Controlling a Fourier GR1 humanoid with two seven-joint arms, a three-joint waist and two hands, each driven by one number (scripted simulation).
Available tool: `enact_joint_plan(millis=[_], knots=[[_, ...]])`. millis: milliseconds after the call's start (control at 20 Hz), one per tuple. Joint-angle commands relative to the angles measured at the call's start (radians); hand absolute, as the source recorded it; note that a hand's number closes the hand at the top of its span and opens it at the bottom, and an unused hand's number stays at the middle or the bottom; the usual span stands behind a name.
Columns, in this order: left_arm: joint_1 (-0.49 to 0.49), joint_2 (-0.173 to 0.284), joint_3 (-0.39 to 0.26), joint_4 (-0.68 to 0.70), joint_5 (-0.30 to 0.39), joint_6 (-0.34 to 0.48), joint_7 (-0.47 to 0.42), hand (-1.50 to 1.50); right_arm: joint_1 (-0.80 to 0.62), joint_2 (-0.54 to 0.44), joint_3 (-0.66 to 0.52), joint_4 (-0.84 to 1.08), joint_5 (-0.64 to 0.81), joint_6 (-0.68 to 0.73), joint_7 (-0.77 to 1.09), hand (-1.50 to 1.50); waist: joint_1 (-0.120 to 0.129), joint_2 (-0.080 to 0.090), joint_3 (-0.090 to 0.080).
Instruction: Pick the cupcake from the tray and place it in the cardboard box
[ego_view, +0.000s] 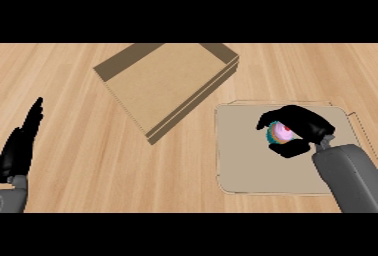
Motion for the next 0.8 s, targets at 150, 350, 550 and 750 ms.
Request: enact_joint_plan(millis=[150, 350, 550, 750], knots=[[-0.070, 0.000, 0.006, 0.018, -0.024, -0.012, 0.059, 0.00, -0.033, 0.043, -0.018, 0.073, 0.105, -0.219, -0.049, 1.50, -0.006, 0.000, 0.000], [-0.035, -0.002, 0.024, 0.039, -0.001, -0.037, -0.002, 0.00, -0.137, 0.107, -0.045, 0.258, 0.189, -0.315, 0.091, 1.50, 0.006, 0.003, 0.000], [-0.013, 0.003, 0.024, -0.001, -0.007, -0.039, 0.008, 0.00, -0.233, 0.150, -0.087, 0.259, 0.225, -0.358, 0.269, 1.50, 0.007, 0.001, 0.000], [-0.017, 0.022, 0.044, 0.038, -0.005, -0.058, -0.022, 0.00, -0.241, 0.162, -0.060, 0.225, 0.313, -0.472, 0.328, 1.50, 0.000, -0.001, -0.001]])
